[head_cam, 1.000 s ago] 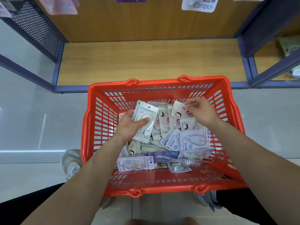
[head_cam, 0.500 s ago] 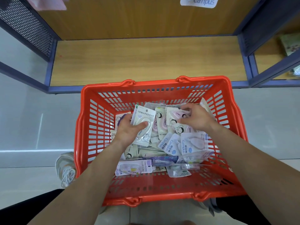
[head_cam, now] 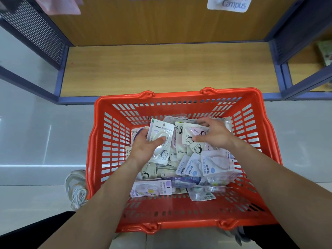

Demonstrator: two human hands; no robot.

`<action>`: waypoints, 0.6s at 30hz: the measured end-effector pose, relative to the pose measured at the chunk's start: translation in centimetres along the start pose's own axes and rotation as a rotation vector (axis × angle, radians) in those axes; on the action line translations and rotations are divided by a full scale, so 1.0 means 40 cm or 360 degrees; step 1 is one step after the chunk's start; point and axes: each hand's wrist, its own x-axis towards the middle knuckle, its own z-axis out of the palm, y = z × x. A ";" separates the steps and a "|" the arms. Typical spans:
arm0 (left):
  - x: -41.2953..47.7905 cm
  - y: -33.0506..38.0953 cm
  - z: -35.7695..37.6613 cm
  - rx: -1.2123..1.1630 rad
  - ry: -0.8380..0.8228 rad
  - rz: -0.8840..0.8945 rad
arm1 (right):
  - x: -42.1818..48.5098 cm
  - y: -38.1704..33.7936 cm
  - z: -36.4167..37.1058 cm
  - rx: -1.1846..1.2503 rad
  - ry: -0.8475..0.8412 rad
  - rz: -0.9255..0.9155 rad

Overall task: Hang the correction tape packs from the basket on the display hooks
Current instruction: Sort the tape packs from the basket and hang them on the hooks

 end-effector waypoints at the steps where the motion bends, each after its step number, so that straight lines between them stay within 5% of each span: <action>1: 0.001 0.001 0.000 -0.0005 0.0008 -0.0005 | 0.002 -0.004 0.002 0.0040 -0.0038 0.0002; 18: -0.027 0.033 -0.019 -0.0123 0.0016 -0.0039 | -0.040 -0.057 0.000 0.0171 -0.0074 -0.0019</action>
